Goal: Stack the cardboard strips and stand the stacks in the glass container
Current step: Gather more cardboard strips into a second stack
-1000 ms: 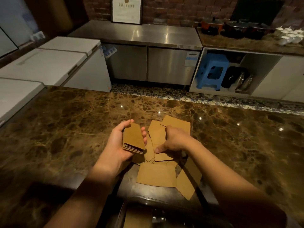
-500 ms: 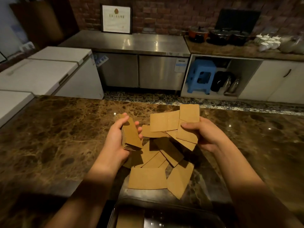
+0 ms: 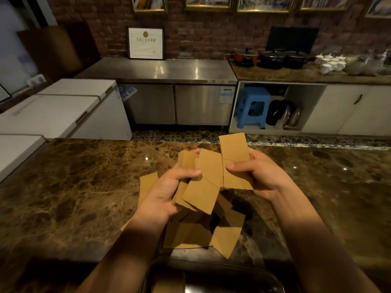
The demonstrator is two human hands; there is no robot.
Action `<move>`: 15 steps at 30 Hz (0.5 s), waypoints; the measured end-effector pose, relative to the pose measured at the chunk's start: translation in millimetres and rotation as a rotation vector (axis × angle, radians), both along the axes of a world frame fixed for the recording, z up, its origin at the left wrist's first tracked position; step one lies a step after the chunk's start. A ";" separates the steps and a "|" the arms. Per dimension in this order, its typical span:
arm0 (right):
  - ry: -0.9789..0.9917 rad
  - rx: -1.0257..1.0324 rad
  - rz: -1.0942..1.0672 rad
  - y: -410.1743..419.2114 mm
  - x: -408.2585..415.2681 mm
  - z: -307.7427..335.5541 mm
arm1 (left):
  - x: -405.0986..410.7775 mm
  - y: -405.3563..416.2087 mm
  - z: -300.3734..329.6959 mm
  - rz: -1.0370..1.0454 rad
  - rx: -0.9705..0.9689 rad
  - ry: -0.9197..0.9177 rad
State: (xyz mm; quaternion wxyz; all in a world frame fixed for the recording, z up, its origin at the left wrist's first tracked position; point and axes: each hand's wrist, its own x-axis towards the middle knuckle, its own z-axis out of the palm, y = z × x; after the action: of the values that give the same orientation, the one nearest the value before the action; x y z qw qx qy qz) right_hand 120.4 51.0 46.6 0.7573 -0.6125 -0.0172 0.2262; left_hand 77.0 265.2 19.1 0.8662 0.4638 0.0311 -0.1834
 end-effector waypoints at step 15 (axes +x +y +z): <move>0.120 0.323 -0.274 -4.7 -5.9 3.3 | 0.8 10.8 -3.8 0.047 -0.367 -0.138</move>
State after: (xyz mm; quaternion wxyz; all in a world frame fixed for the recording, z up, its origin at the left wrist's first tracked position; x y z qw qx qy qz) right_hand 114.5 46.3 49.9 0.8689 -0.4653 0.0753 0.1514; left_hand 77.8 276.0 15.3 0.9403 0.3088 -0.0512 -0.1334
